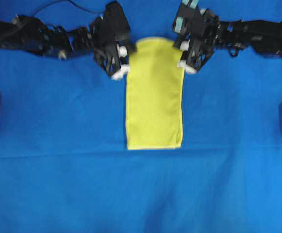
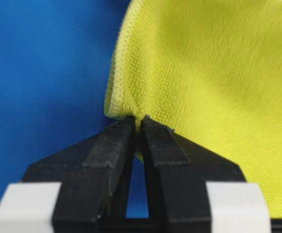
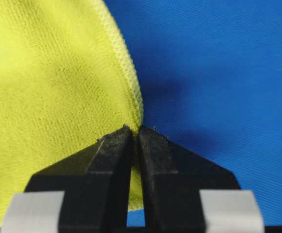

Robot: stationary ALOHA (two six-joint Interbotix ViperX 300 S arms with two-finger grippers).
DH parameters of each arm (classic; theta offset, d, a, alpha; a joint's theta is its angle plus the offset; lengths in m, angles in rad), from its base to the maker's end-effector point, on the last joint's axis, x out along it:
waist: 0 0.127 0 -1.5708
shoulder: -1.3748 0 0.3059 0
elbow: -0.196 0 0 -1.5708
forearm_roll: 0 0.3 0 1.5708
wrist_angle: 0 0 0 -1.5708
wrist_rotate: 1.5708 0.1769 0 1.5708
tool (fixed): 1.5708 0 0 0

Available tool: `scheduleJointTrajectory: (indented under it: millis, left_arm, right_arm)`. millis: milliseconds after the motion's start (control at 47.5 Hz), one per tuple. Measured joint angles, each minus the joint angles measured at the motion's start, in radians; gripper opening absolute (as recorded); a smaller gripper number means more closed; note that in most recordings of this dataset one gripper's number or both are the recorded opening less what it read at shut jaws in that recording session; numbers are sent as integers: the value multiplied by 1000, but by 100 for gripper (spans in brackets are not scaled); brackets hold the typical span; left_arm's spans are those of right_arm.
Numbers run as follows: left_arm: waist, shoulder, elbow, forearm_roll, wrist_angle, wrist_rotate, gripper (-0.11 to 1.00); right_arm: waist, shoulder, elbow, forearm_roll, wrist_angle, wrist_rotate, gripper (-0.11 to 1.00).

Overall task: Fold the yellow towel.
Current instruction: 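Grasp the two far corners of the vertical strip with both grippers, then fold the far end down onto the near end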

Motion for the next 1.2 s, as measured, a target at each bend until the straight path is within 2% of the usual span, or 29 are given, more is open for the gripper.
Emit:
scheduleJointTrajectory:
  millis: [105, 295, 485, 717, 885, 1012, 1201]
  left_arm:
    - [9, -28, 0, 2, 3, 25, 5]
    - [9, -29, 5, 0, 6, 28, 5]
    - [-17, -43, 31, 0, 5, 26, 5]
    - [-150, -69, 97, 0, 5, -2, 5]
    - [-290, -75, 140, 0, 11, -26, 5]
    - [-371, -75, 149, 2, 29, -29, 5]
    - [-482, -72, 141, 0, 35, -29, 5]
  right_arm:
    - [-2, -37, 6, -2, 20, 2, 5]
    - [-2, -51, 9, -2, 23, 8, 5]
    - [34, -67, 20, 0, 41, 23, 5]
    - [172, -126, 86, 29, 51, 71, 5]
    - [302, -144, 124, 44, 55, 156, 5]
    - [399, -144, 129, 44, 64, 206, 5]
    - [492, -144, 129, 46, 84, 267, 5]
